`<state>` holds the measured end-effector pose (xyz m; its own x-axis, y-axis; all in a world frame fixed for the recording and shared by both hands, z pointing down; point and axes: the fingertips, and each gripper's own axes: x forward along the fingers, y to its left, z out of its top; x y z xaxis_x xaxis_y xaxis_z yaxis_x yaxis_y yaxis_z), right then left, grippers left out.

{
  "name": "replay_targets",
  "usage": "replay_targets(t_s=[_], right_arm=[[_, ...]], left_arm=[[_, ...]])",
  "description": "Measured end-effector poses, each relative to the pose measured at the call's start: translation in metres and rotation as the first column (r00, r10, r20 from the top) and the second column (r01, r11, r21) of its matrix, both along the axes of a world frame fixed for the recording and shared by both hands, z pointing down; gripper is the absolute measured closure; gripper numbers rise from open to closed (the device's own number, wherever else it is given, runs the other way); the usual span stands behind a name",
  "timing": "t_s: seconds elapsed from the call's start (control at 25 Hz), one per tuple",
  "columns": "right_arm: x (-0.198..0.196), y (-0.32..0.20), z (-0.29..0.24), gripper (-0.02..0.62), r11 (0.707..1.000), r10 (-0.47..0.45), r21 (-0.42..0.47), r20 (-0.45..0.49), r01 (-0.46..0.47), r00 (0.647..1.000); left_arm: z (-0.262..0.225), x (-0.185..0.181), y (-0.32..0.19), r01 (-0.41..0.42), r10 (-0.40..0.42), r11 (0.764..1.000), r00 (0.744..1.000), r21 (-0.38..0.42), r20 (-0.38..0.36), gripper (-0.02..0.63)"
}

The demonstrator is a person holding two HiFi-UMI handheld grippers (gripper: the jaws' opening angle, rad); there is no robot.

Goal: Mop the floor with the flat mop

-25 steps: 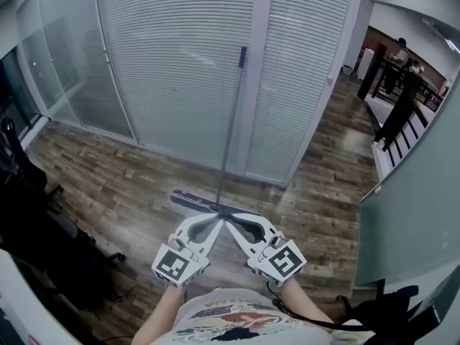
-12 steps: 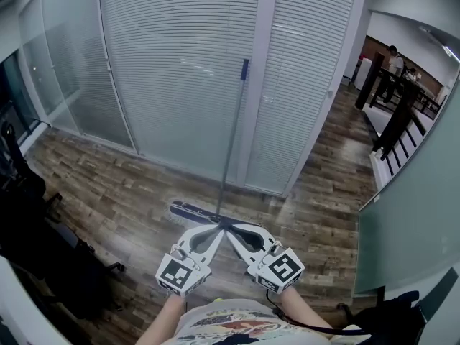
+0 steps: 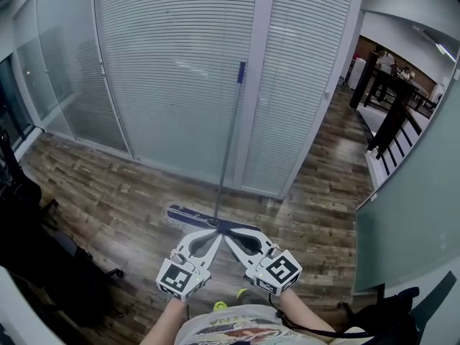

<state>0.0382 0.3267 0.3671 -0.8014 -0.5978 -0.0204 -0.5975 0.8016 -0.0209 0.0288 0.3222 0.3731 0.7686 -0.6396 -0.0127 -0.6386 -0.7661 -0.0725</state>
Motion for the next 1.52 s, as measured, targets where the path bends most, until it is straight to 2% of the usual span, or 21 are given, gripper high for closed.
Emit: replay_targets(t_s=[0.24,0.4,0.6,0.72,0.84,1.0,1.2,1.36,1.52], right_arm=[[-0.007,-0.014,0.011,0.560,0.998,-0.009,-0.055,-0.006,0.008,1.000],[-0.015,-0.029,0.014,0.558,0.999,-0.023,-0.035,-0.039,0.021,0.999],[-0.024,-0.068,0.016,0.558,0.998,-0.055,-0.038,-0.045,0.053,0.997],[-0.017,-0.097,0.014,0.558,0.998,-0.042,-0.040,-0.009,0.042,0.999],[-0.009,-0.127,0.016,0.558,0.998,-0.047,-0.037,0.010,0.047,0.999],[0.004,-0.173,0.019,0.557,0.998,-0.051,-0.039,0.014,0.051,0.999],[0.033,-0.248,0.016,0.557,0.997,-0.059,-0.041,0.024,0.060,0.998],[0.060,-0.306,0.019,0.557,0.997,-0.061,-0.046,0.016,0.062,0.998],[0.088,-0.358,0.021,0.557,0.996,-0.063,-0.058,0.038,0.065,0.997]], left_arm=[[0.010,-0.007,-0.013,0.002,-0.002,1.000,1.000,-0.024,-0.008,0.594],[0.015,-0.015,-0.029,0.024,-0.024,0.999,1.000,-0.040,-0.004,0.594],[0.017,-0.025,-0.062,0.038,-0.036,0.998,0.999,-0.045,0.036,0.592],[0.020,-0.023,-0.087,0.048,-0.045,0.998,0.997,-0.040,0.066,0.592],[0.025,-0.012,-0.115,0.038,-0.034,0.998,0.995,-0.039,0.098,0.591],[0.029,0.005,-0.161,0.034,-0.026,0.997,0.994,-0.074,0.104,0.591],[0.034,0.042,-0.230,0.016,-0.002,0.995,0.990,-0.097,0.142,0.591],[0.038,0.072,-0.287,0.038,-0.020,0.994,0.984,-0.101,0.178,0.588],[0.039,0.095,-0.341,0.063,-0.041,0.993,0.976,-0.096,0.214,0.556]])
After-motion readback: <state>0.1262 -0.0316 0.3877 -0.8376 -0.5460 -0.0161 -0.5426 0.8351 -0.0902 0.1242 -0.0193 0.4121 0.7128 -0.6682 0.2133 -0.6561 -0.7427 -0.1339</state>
